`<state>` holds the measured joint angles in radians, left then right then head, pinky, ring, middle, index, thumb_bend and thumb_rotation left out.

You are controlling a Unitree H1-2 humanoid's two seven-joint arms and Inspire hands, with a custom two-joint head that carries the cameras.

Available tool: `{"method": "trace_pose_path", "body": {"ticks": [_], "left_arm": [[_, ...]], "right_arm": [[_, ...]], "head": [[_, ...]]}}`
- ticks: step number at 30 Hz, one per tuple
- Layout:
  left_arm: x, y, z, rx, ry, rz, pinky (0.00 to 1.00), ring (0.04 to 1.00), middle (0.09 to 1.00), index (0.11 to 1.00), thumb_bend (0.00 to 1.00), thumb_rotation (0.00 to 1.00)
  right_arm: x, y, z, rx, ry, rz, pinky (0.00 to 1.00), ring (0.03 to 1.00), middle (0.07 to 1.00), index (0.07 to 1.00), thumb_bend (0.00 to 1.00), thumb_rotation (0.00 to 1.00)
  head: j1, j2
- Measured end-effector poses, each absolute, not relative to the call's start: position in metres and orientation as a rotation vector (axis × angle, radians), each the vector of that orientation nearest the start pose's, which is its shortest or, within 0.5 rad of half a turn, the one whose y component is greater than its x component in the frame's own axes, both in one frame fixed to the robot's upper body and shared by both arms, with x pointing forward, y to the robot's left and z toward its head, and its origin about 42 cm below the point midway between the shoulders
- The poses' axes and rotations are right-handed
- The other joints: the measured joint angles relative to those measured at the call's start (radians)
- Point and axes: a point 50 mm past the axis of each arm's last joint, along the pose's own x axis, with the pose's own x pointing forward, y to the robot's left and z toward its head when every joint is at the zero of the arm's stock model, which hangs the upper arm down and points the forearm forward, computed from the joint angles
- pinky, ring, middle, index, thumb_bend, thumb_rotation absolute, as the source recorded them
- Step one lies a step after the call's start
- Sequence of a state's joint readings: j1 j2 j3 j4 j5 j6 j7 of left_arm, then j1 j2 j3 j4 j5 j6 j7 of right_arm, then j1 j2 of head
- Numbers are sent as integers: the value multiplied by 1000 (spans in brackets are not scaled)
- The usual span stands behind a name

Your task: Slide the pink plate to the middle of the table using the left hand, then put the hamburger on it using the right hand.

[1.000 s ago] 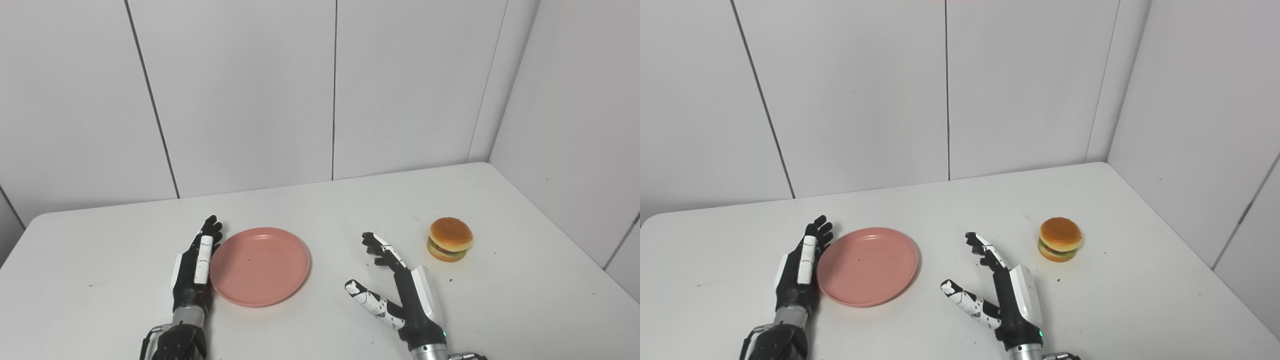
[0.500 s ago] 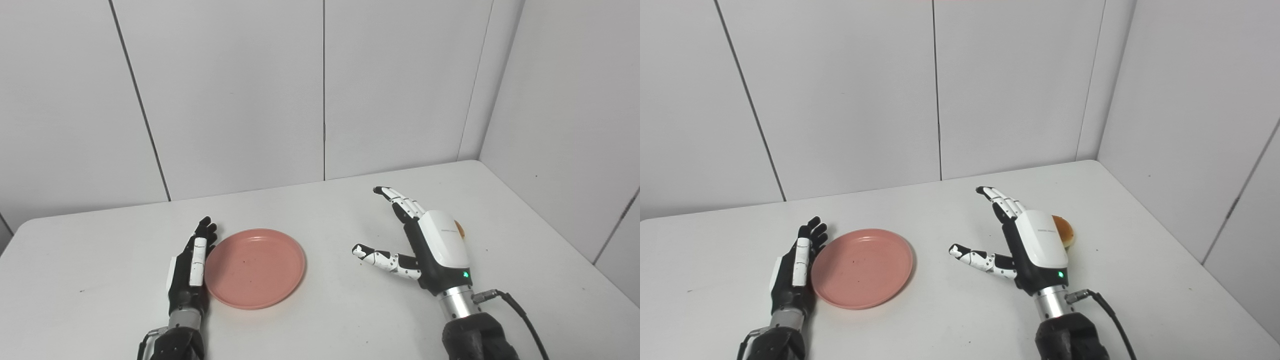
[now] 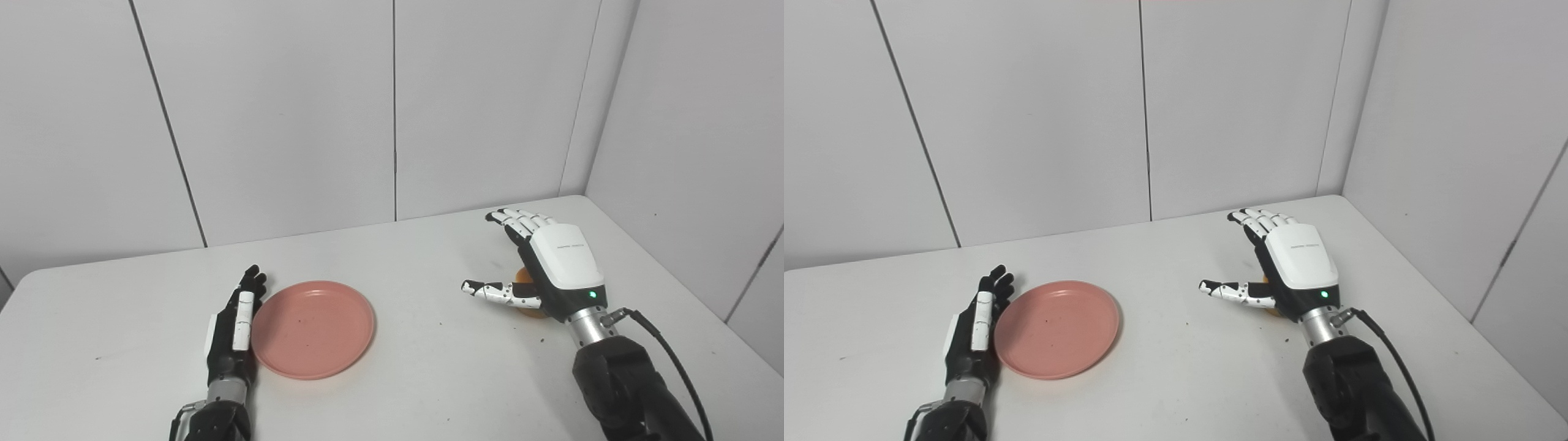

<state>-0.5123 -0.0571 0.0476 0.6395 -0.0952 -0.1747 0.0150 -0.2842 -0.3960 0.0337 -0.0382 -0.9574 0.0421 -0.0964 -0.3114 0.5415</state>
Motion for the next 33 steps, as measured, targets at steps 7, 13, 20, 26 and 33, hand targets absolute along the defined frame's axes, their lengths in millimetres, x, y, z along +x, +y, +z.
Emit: {"method": "trace_pose_path", "body": {"ticks": [7, 13, 20, 26, 33], "left_arm": [[433, 149, 109, -135, -18, -81, 968, 931, 902, 869, 905, 929], [433, 148, 110, -134, -19, -85, 958, 932, 905, 869, 904, 928], [433, 148, 110, -133, -19, -85, 966, 928, 901, 867, 902, 930], [433, 148, 110, -135, -18, -84, 957, 930, 904, 866, 906, 920], [433, 148, 110, -135, -15, -84, 968, 934, 905, 867, 908, 906]], "right_arm": [[376, -329, 203, -1402, -271, -214, 770, 798, 811, 770, 770, 851], [396, -341, 195, -1455, -213, -220, 770, 799, 816, 763, 771, 842], [411, -339, 188, -1474, -175, -197, 755, 791, 812, 770, 778, 825], [417, -342, 181, -1491, -142, -177, 747, 793, 807, 776, 781, 822], [418, -344, 180, -1489, -113, -176, 757, 794, 803, 774, 776, 821]], "head": [[6, 0], [9, 2], [17, 3], [20, 6], [20, 11]]}}
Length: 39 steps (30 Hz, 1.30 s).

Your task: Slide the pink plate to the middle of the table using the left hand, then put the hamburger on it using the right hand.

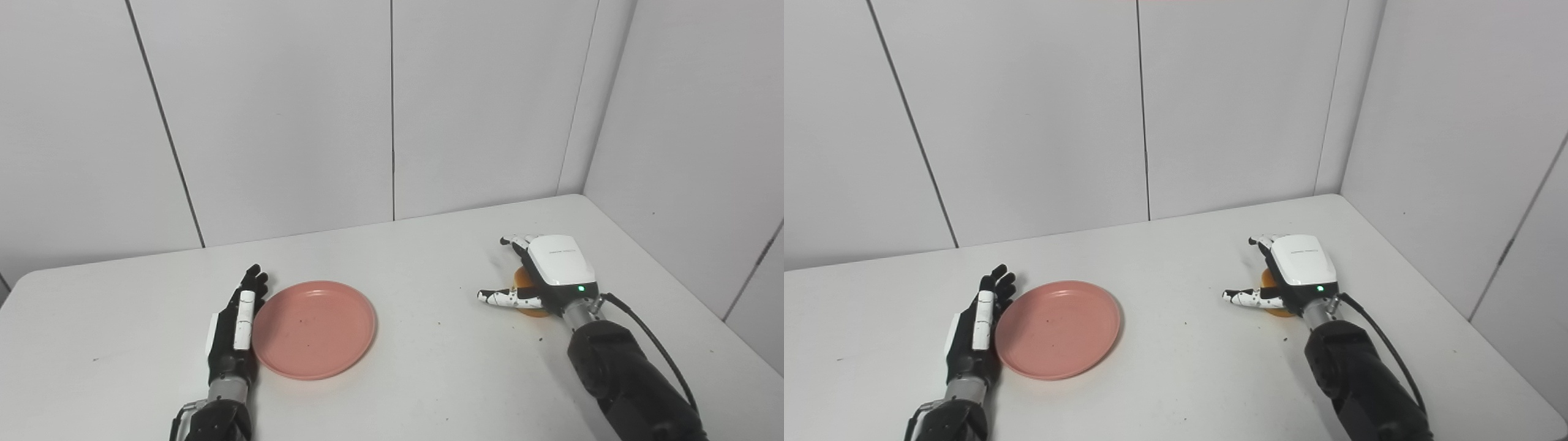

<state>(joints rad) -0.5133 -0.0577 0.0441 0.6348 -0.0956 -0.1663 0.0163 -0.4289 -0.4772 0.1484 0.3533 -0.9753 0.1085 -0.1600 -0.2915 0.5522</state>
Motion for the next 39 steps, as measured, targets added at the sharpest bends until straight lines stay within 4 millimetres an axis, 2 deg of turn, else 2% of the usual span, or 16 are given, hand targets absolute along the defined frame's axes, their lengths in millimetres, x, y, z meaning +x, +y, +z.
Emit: {"method": "trace_pose_path", "body": {"ticks": [11, 17, 20, 22, 24, 26, 28, 29, 30, 31, 34, 39], "left_arm": [[433, 148, 113, -133, -4, -85, 953, 927, 899, 866, 903, 920], [433, 148, 113, -135, -4, -86, 965, 930, 900, 863, 916, 914], [433, 148, 113, -134, -4, -86, 963, 930, 899, 862, 919, 913], [433, 148, 113, -134, -5, -86, 963, 931, 901, 864, 919, 914], [433, 148, 113, -135, -4, -87, 959, 932, 901, 866, 921, 914], [433, 148, 113, -134, -4, -87, 955, 931, 899, 863, 918, 914], [433, 148, 113, -134, -3, -87, 951, 929, 898, 861, 911, 913], [433, 148, 113, -135, -2, -86, 949, 927, 898, 861, 909, 914], [433, 148, 113, -134, -1, -87, 949, 927, 898, 861, 909, 914], [433, 148, 113, -135, -1, -88, 953, 928, 898, 863, 905, 914], [432, 147, 113, -137, -1, -89, 944, 924, 896, 860, 911, 909], [432, 147, 113, -137, 1, -89, 945, 924, 896, 862, 900, 916]], "right_arm": [[417, -360, 164, -1494, -11, -147, 743, 781, 797, 777, 767, 772], [417, -364, 162, -1495, 7, -149, 748, 794, 808, 787, 765, 788], [417, -366, 162, -1485, 26, -155, 695, 768, 800, 781, 761, 755], [417, -367, 162, -1477, 34, -153, 579, 694, 765, 755, 742, 645], [417, -367, 161, -1462, 39, -154, 509, 625, 723, 728, 723, 540], [417, -367, 162, -1436, 34, -165, 443, 559, 678, 693, 689, 391], [419, -364, 163, -1411, 13, -188, 400, 506, 629, 621, 639, 246], [420, -361, 164, -1386, -2, -203, 384, 482, 605, 535, 553, 177], [422, -359, 165, -1368, -15, -212, 383, 479, 603, 527, 545, 170], [423, -358, 166, -1351, -26, -218, 352, 430, 519, 512, 533, 69], [427, -359, 164, -1314, -63, -238, 312, 368, 427, 508, 523, 9], [427, -361, 162, -1284, -65, -248, 317, 382, 432, 503, 524, 0]], "head": [[5, 9], [3, 11], [6, 14], [8, 15], [8, 17], [9, 18], [9, 20], [11, 20], [11, 20], [11, 20], [11, 21], [14, 23]]}}
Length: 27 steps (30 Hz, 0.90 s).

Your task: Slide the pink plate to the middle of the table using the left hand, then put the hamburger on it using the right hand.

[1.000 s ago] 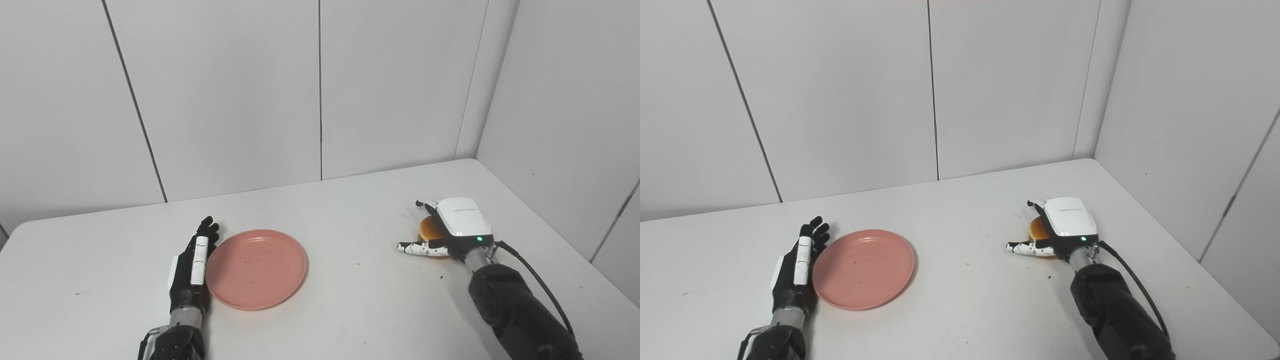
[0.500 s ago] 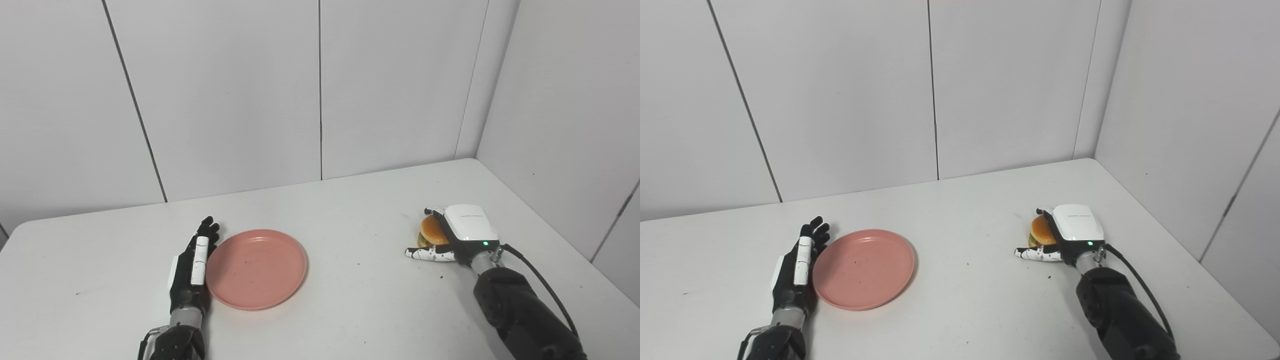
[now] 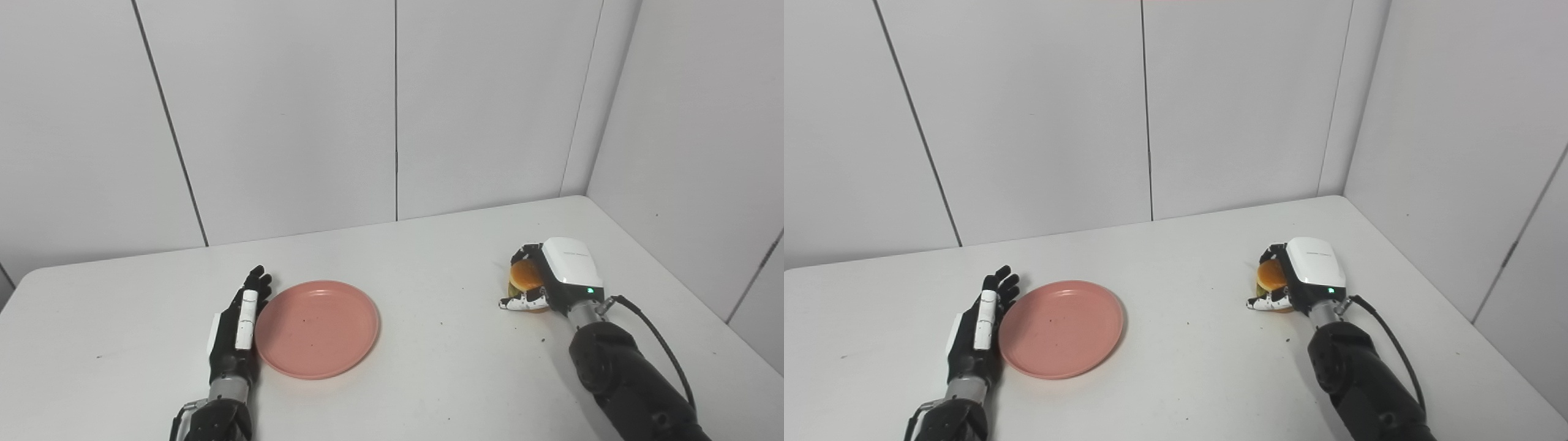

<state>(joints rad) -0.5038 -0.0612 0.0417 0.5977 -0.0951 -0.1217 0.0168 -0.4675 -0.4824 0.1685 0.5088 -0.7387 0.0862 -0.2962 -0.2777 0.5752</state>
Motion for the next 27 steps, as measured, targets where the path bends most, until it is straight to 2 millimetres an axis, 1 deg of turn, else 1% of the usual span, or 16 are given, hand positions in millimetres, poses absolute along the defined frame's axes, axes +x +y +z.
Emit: {"method": "trace_pose_path", "body": {"ticks": [5, 8, 11, 13, 15, 18, 24, 26, 27], "left_arm": [[432, 146, 114, -138, 4, -90, 951, 923, 889, 856, 898, 918], [431, 146, 115, -140, 7, -90, 963, 925, 888, 853, 895, 915], [431, 145, 115, -141, 7, -91, 952, 919, 885, 850, 894, 916], [431, 145, 115, -141, 7, -90, 955, 917, 883, 849, 889, 916], [431, 146, 115, -141, 7, -89, 949, 916, 885, 850, 887, 924], [430, 145, 116, -137, 6, -85, 924, 906, 879, 847, 886, 932], [429, 138, 116, -126, 7, -82, 922, 915, 889, 851, 874, 934], [429, 135, 117, -120, 7, -81, 917, 916, 892, 852, 866, 928], [429, 133, 117, -120, 8, -80, 907, 913, 892, 852, 864, 928]], "right_arm": [[427, -363, 162, -1254, -64, -246, 299, 363, 418, 501, 524, 0], [425, -362, 163, -1234, -65, -243, 309, 374, 427, 500, 525, 0], [422, -359, 166, -1218, -76, -228, 286, 348, 405, 508, 520, 0], [419, -356, 167, -1211, -81, -212, 294, 358, 411, 508, 521, 0], [416, -352, 170, -1200, -98, -201, 281, 345, 409, 502, 523, 0], [415, -344, 183, -1182, -144, -196, 286, 348, 414, 503, 523, 0], [418, -325, 208, -1157, -240, -180, 314, 366, 418, 502, 522, 0], [419, -314, 216, -1148, -267, -157, 316, 368, 420, 500, 523, 0], [419, -311, 219, -1143, -280, -152, 326, 386, 433, 498, 524, 0]], "head": [[3, 3], [6, 5], [14, 6], [18, 8], [26, 11], [44, 9], [83, 9], [109, 9], [129, 9]]}}
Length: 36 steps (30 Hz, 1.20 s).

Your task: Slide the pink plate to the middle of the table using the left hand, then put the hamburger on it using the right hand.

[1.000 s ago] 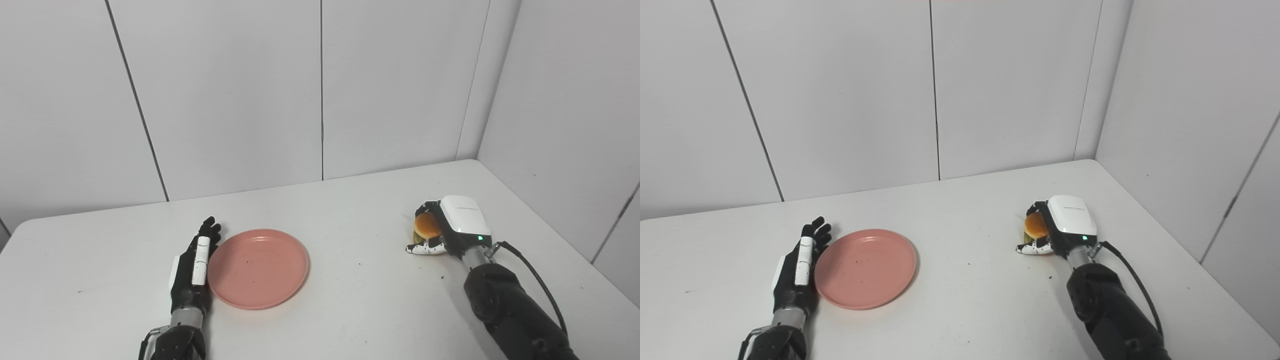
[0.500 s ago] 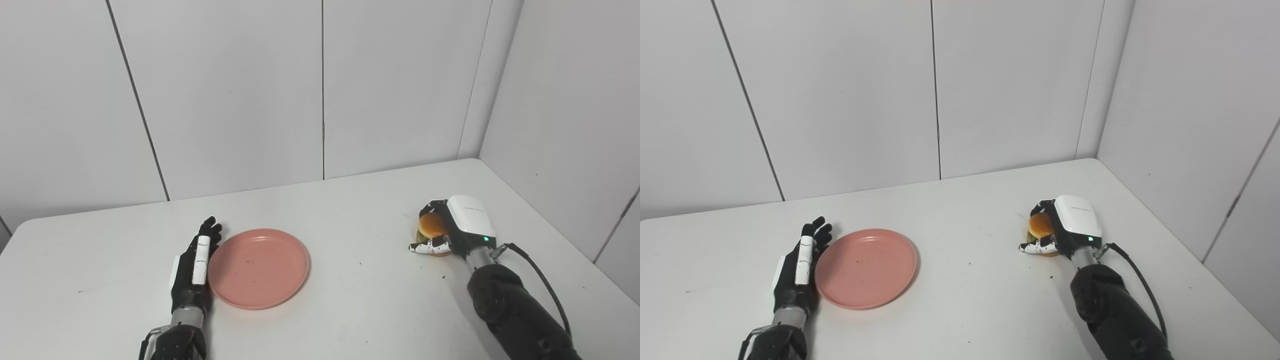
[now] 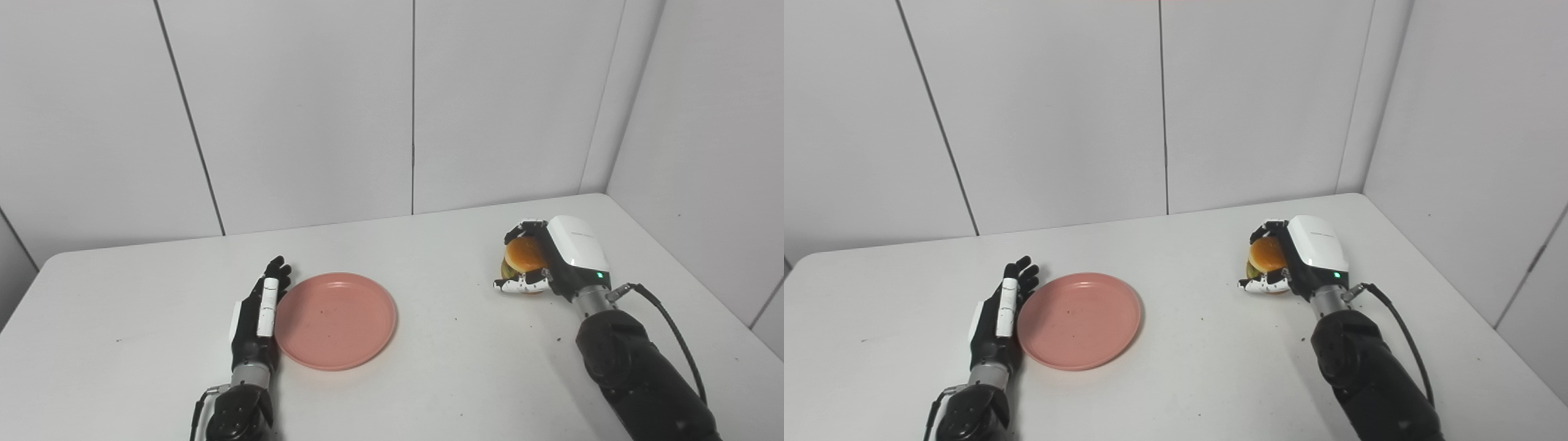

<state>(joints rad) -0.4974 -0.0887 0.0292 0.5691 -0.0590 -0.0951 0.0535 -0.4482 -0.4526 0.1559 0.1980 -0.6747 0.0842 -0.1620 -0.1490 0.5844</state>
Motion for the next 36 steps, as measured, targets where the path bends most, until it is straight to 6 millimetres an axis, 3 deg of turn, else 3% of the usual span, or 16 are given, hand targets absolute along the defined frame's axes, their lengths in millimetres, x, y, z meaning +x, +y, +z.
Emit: {"method": "trace_pose_path", "body": {"ticks": [3, 7, 16, 22, 31, 36], "left_arm": [[428, 128, 117, -124, 9, -76, 900, 911, 897, 854, 854, 930], [427, 126, 117, -116, 9, -74, 887, 904, 894, 852, 859, 933], [426, 116, 114, -123, 7, -70, 913, 903, 890, 857, 833, 916], [427, 113, 111, -124, 0, -73, 919, 909, 900, 860, 886, 895], [431, 108, 110, -122, -7, -67, 922, 914, 906, 867, 937, 899], [431, 108, 110, -122, -9, -67, 933, 914, 902, 860, 938, 890]], "right_arm": [[420, -299, 228, -1131, -318, -136, 351, 425, 485, 482, 524, 0], [422, -290, 232, -1126, -337, -130, 287, 347, 426, 505, 522, 0], [423, -266, 237, -1108, -374, -88, 286, 351, 421, 512, 521, 0], [425, -259, 240, -1099, -382, -69, 263, 330, 417, 503, 522, 0], [429, -233, 245, -1075, -418, -25, 327, 393, 464, 495, 525, 0], [437, -210, 247, -1058, -441, 4, 302, 361, 423, 513, 522, 0]], "head": [[14, -2], [35, -5], [126, -26], [172, -43], [187, -58], [187, -61]]}}
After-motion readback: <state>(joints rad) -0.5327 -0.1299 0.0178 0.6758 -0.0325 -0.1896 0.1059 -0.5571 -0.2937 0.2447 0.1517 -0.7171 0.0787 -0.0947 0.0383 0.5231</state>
